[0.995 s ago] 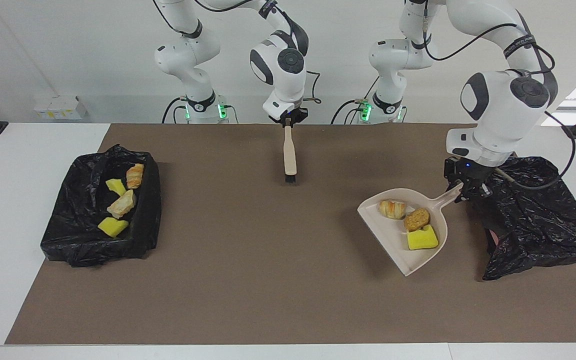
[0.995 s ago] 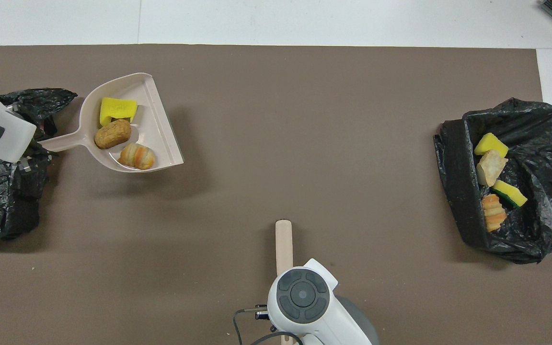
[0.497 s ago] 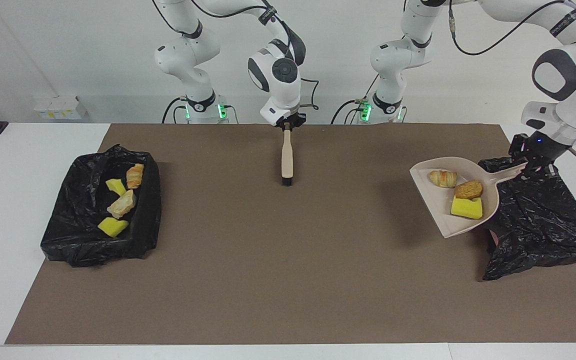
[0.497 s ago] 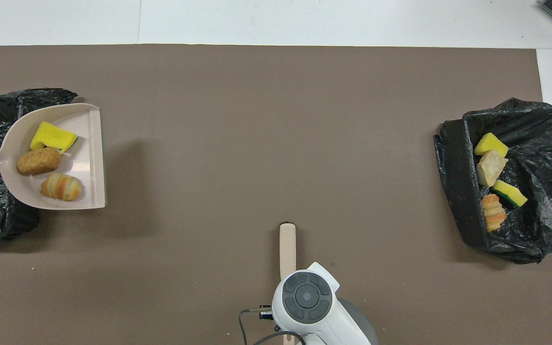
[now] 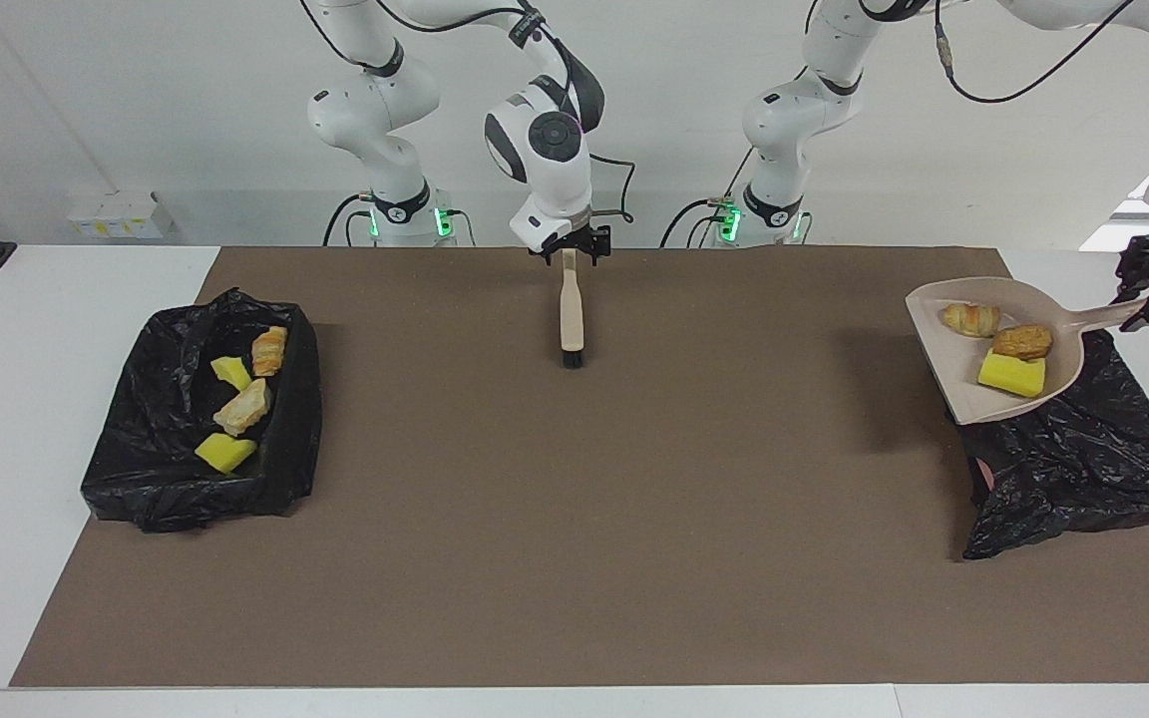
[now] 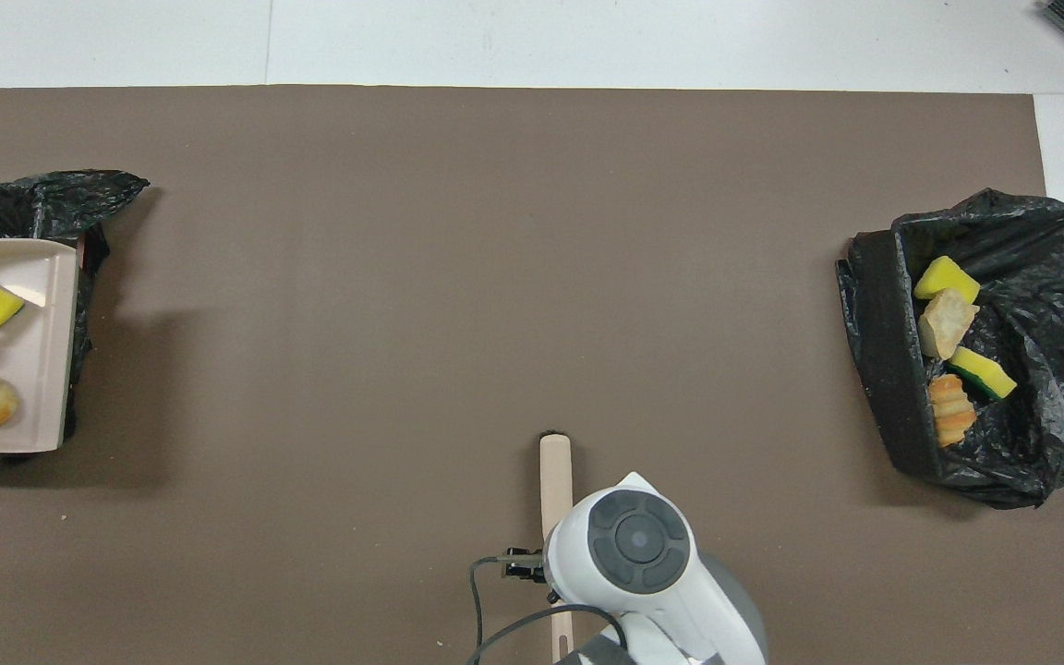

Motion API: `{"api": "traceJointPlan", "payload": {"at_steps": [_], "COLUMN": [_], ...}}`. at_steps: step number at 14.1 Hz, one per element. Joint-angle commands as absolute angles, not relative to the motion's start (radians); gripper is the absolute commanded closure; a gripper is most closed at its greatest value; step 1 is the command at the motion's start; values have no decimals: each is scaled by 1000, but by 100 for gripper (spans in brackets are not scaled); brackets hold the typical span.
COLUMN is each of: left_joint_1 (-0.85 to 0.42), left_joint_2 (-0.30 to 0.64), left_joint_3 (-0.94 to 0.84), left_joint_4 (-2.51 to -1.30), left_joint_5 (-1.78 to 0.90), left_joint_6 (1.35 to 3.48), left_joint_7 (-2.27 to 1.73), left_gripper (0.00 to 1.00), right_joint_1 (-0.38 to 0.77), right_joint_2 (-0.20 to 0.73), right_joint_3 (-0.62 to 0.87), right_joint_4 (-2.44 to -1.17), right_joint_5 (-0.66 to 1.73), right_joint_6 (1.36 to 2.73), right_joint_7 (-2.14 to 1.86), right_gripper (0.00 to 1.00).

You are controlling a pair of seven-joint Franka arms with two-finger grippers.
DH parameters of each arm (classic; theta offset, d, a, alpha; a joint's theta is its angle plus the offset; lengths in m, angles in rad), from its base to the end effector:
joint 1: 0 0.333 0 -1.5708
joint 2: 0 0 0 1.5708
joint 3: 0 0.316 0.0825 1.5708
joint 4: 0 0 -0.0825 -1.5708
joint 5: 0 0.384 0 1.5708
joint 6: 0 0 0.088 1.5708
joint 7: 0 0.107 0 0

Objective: Sweep and dump trash in bin

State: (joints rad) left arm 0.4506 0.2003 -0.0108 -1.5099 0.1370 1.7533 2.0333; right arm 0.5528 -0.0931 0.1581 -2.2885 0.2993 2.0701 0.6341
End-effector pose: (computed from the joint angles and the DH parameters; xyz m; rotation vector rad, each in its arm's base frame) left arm 0.5629 0.2790 0.5523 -2.1100 2.2059 0.1706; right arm 0.3595 0.3302 0.3816 -3.0069 0.1285 0.3719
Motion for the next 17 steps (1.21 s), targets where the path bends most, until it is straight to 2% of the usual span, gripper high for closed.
{"api": "traceJointPlan", "payload": {"at_steps": [1,2,5,7,9,12,17], "left_joint_1": [468,468,462,449,431,376,336], "left_joint_2": [274,299,325,325,321,305,233], "left_joint_3": [-20,-21,-17,-18,-23,-26,-26], "left_joint_4": [-1383,-1341,-1316,-1318,-1325,-1357,-1476], "left_joint_5": [231,273,349,420,550,730,920], "left_joint_6": [1744,1747,1813,1850,1871,1911,1922], "left_joint_7": [2051,2049,2042,2019,1900,1884,1700], "left_gripper": [100,100,100,100,100,100,100], "right_joint_1": [425,382,228,164,112,87,58], "right_joint_2": [-109,-101,-103,-98,-97,-69,11], "right_joint_3": [163,163,161,158,153,156,147], "right_joint_4": [-2185,-2159,-2082,-1964,-1901,-1771,-1566], "right_joint_5": [292,290,311,304,279,73,-44], "right_joint_6": [1965,1953,1927,1834,1767,1694,1570], "right_joint_7": [464,410,319,314,308,295,296], "right_gripper": [0,0,0,0,0,0,0]}}
